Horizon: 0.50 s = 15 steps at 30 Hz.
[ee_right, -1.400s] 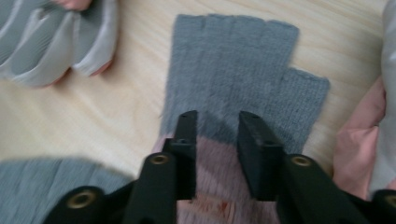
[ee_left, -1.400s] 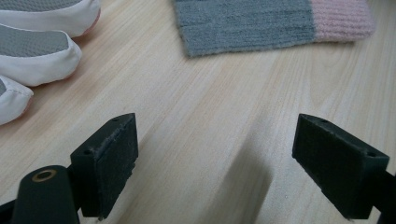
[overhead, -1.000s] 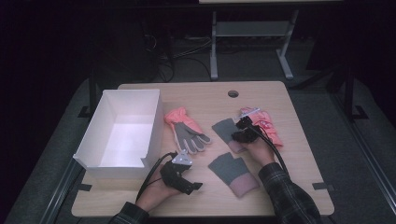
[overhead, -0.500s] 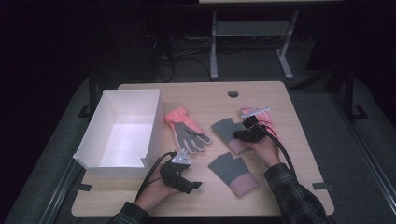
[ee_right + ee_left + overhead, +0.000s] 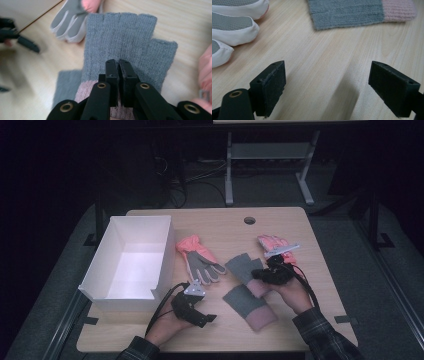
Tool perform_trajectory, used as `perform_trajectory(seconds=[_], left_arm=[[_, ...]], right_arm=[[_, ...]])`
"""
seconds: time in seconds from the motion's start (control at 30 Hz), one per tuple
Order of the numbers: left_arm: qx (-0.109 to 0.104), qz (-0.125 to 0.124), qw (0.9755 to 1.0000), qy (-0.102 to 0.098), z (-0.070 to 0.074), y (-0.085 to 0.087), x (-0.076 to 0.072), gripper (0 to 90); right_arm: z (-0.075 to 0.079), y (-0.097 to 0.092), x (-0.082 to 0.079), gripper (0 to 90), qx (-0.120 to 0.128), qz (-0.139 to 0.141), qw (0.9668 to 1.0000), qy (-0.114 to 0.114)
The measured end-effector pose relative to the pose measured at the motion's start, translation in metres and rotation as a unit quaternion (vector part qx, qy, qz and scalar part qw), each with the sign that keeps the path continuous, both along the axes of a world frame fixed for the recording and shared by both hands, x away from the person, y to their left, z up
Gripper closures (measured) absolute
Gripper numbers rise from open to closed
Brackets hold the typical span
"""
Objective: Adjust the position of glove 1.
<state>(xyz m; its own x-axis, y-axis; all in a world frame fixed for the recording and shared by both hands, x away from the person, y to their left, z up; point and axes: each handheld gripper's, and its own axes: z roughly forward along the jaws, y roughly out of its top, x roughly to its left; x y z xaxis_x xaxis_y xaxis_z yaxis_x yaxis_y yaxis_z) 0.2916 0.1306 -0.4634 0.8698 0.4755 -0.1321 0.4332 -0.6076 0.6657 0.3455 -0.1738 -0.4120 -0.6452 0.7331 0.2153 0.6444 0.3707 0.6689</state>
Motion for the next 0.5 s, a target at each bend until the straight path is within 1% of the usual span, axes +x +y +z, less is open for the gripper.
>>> perform_trajectory(seconds=[0.03, 0.13, 0.17, 0.23, 0.3, 0.37, 0.43, 0.5], left_arm=[[0.004, -0.002, 1.0, 0.003, 0.0, 0.0, 0.0, 14.0], [0.002, 0.001, 1.0, -0.001, 0.001, 0.001, 0.0, 14.0], [-0.001, 0.004, 1.0, -0.002, 0.0, 0.001, 0.0, 14.0], [0.0, 0.005, 1.0, -0.004, 0.0, 0.002, 0.001, 14.0], [-0.004, 0.007, 1.0, -0.002, 0.0, 0.002, 0.0, 14.0], [-0.001, 0.005, 1.0, -0.001, 0.0, 0.001, 0.0, 14.0], [-0.003, 0.006, 1.0, -0.001, -0.001, 0.001, -0.001, 14.0], [-0.003, 0.006, 1.0, -0.001, -0.001, 0.001, -0.001, 14.0]], right_arm=[[0.0, -0.001, -0.003, 86.7, -0.001, 0.003, 1.0, 0.0], [0.0, -0.001, -0.016, 86.7, -0.004, 0.01, 0.9999, 0.001], [0.0, -0.001, -0.019, 86.7, -0.003, 0.011, 0.9999, 0.001], [-0.001, -0.002, -0.027, 86.7, 0.002, 0.008, 1.0, 0.003], [-0.002, -0.002, -0.036, 86.7, 0.004, 0.009, 0.9999, 0.004], [-0.004, -0.003, -0.043, 86.7, 0.004, 0.013, 0.9999, 0.005], [-0.006, -0.004, -0.051, 86.6, 0.007, 0.015, 0.9998, 0.01], [-0.009, -0.005, -0.059, 86.6, 0.003, 0.019, 0.9997, 0.015]])
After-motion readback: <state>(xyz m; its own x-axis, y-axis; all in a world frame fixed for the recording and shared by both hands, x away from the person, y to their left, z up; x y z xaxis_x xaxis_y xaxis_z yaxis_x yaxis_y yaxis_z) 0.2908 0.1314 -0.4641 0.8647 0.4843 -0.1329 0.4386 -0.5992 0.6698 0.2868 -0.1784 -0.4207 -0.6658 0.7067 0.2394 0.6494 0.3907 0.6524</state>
